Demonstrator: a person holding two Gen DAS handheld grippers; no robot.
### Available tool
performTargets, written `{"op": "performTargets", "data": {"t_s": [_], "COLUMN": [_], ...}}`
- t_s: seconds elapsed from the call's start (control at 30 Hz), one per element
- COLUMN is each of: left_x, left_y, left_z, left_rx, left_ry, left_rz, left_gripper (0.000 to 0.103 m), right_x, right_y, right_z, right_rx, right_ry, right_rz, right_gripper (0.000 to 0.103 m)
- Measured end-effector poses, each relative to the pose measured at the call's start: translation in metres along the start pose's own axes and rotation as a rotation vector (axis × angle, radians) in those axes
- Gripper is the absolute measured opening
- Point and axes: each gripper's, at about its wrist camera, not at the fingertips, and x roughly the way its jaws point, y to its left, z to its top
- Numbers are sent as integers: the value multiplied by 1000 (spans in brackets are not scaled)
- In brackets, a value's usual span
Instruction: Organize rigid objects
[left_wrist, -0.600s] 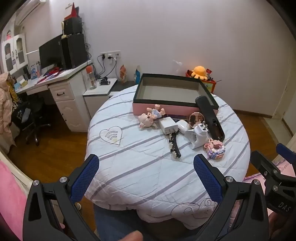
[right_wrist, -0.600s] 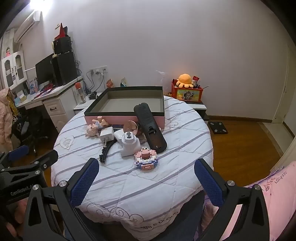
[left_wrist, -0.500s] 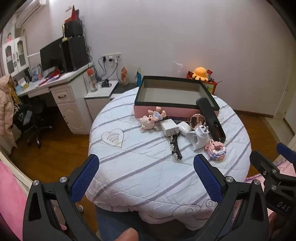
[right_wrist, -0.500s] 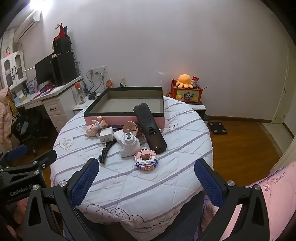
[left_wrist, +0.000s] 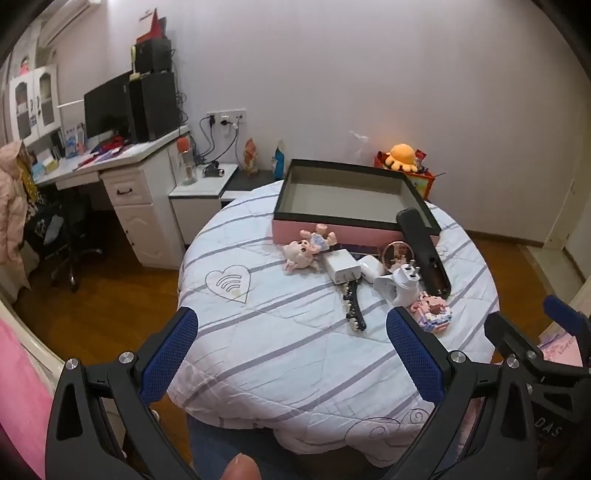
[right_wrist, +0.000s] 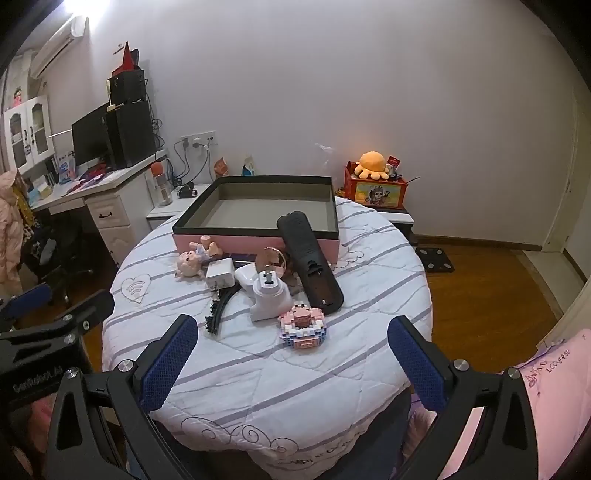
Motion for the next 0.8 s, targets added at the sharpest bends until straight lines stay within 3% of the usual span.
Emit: {"op": "performTargets", "data": {"t_s": [0.8], "left_x": [16], "left_y": [-2], "left_z": [-8], "left_rx": [33], "left_ry": [25], "left_rz": [18], "left_gripper": [103], "right_x": [7], "right_y": [1], "right_z": [-2], "right_rx": [12], "right_ry": [0], "right_rz": [-14], "right_gripper": [103]}}
